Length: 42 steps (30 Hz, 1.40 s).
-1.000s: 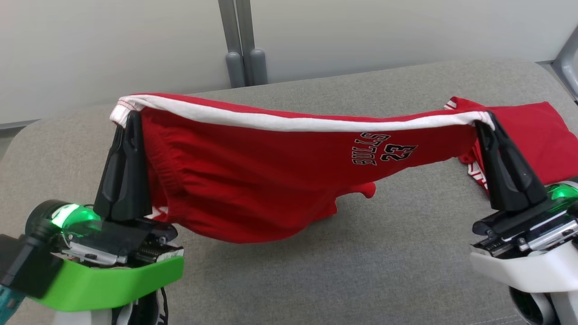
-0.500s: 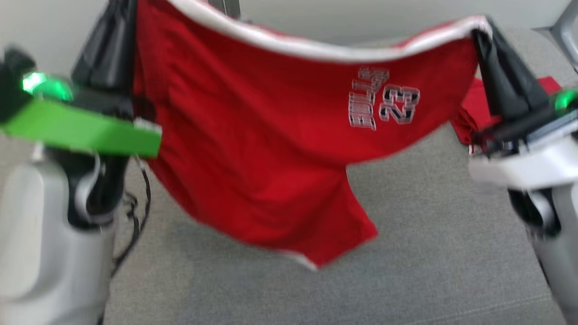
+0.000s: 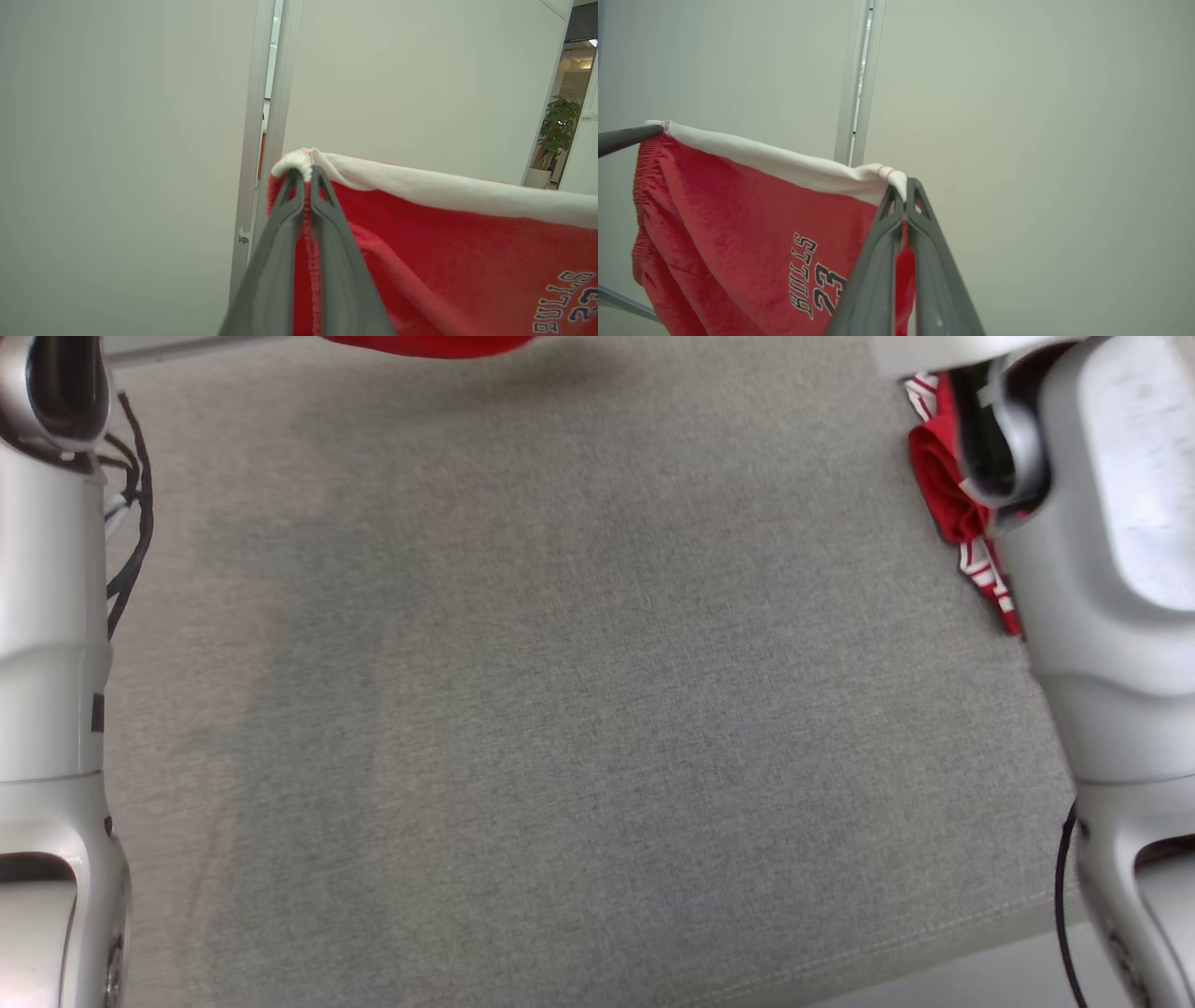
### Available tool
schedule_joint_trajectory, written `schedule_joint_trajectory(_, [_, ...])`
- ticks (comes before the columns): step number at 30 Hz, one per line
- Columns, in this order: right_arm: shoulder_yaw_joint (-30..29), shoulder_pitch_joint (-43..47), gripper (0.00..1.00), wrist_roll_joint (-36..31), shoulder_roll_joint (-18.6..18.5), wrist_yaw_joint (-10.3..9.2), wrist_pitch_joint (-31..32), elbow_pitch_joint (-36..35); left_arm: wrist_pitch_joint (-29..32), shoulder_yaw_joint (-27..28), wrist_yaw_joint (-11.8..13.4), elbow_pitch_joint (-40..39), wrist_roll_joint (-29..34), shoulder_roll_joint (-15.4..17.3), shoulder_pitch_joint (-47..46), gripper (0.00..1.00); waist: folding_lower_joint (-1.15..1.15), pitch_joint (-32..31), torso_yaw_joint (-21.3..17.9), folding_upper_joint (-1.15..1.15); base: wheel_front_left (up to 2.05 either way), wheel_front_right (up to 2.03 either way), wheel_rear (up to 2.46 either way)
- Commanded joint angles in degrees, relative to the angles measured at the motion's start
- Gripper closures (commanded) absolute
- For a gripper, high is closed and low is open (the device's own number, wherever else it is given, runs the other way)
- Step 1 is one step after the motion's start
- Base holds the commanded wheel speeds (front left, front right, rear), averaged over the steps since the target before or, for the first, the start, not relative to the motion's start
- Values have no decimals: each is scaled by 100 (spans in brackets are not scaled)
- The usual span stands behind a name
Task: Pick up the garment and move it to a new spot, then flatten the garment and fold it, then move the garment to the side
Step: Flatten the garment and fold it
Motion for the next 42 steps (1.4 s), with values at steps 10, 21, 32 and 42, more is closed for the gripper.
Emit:
schedule_joint_trajectory(10, [241, 1023, 100, 146, 341, -4, -47, 70, -936, -183, -89, 861, -537, 13, 928, 100, -1, 886, -277, -1, 0, 0, 0])
schedule_joint_trajectory(21, [-364, 2825, 100, 110, 96, -4, -44, -1383, -1030, -214, -92, -1541, -1008, -29, 3180, 100, -1, 235, 183, -1, 0, 0, 0])
schedule_joint_trajectory(32, [-1107, 5149, 100, -9, 159, -5, -45, -2720, -1033, 85, -89, -3328, -684, -621, 5822, 100, -1, -1042, 290, -1, 0, 0, 0])
schedule_joint_trajectory(42, [-1306, 6826, 100, -273, 140, -7, 57, -3839, -1034, 155, -88, -4425, -569, -876, 7645, 100, -1, -1529, 212, -1, 0, 0, 0])
